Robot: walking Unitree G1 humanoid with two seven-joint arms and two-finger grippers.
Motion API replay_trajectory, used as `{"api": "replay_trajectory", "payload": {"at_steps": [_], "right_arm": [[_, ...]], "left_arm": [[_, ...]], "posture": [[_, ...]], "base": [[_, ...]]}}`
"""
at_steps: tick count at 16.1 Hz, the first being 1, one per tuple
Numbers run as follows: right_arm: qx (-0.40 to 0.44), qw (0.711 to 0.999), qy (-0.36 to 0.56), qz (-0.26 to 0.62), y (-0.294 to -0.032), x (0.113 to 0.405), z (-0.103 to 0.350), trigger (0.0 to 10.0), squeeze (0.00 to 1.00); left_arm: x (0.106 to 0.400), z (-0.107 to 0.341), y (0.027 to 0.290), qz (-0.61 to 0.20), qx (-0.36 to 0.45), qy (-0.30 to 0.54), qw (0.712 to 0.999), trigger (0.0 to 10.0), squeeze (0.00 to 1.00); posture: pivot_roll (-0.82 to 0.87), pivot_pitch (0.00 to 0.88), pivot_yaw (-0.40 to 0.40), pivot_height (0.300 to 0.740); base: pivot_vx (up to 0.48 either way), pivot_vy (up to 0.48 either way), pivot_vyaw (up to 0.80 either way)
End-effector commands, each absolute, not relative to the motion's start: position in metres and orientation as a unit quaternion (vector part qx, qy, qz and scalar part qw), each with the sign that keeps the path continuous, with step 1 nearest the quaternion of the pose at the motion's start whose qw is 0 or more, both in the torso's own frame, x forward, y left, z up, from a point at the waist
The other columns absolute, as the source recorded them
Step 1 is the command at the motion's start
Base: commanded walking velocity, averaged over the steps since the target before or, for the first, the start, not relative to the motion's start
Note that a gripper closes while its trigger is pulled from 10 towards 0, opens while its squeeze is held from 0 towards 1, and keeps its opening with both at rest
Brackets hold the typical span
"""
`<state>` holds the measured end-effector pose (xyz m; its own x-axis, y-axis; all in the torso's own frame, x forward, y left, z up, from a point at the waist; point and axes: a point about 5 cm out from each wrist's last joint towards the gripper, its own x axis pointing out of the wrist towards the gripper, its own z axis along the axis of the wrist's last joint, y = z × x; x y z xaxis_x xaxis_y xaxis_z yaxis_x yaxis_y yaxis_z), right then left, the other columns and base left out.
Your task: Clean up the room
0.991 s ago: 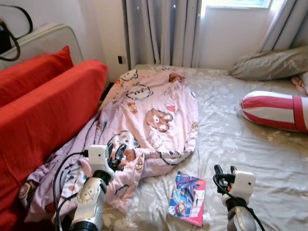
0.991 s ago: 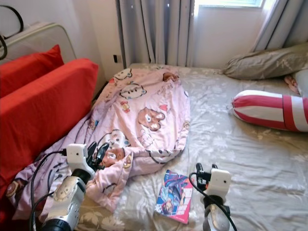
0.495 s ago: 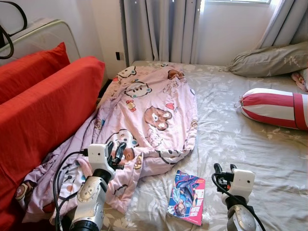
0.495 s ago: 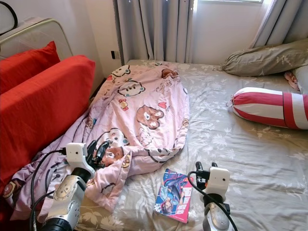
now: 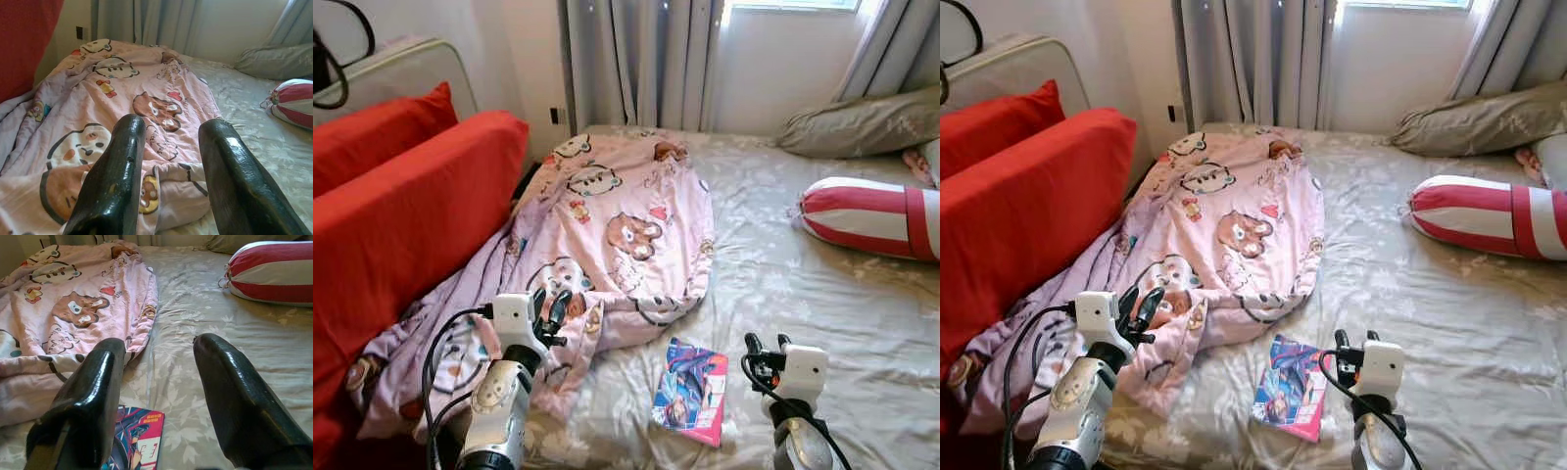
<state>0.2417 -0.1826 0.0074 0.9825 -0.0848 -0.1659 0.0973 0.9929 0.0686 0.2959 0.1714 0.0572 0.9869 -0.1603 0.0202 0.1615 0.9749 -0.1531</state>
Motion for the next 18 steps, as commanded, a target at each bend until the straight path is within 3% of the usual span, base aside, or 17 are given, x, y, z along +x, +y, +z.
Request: {"api": "replay_trajectory", "payload": {"at_steps": [1,13,18], "right_arm": [[0.037,0.995,0.080,-0.045,-0.182,0.242,0.008,10.0,0.00],[0.046,0.994,0.096,-0.025,-0.173,0.245,0.005,10.0,0.00],[0.049,0.994,0.098,-0.016,-0.172,0.244,0.002,10.0,0.00]], "left_arm": [[0.296,0.060,0.173,-0.082,-0.077,-0.007,0.994,10.0,0.00],[0.296,0.058,0.170,-0.092,-0.075,0.004,0.993,10.0,0.00],[0.296,0.058,0.170,-0.093,-0.074,0.007,0.993,10.0,0.00]], "posture": [[-0.04,0.000,-0.016,0.672],[-0.04,0.000,-0.014,0.672],[-0.04,0.000,-0.012,0.642]], "base": [[0.000,0.000,0.00],[0.000,0.000,0.00],[0.000,0.000,0.00]]}}
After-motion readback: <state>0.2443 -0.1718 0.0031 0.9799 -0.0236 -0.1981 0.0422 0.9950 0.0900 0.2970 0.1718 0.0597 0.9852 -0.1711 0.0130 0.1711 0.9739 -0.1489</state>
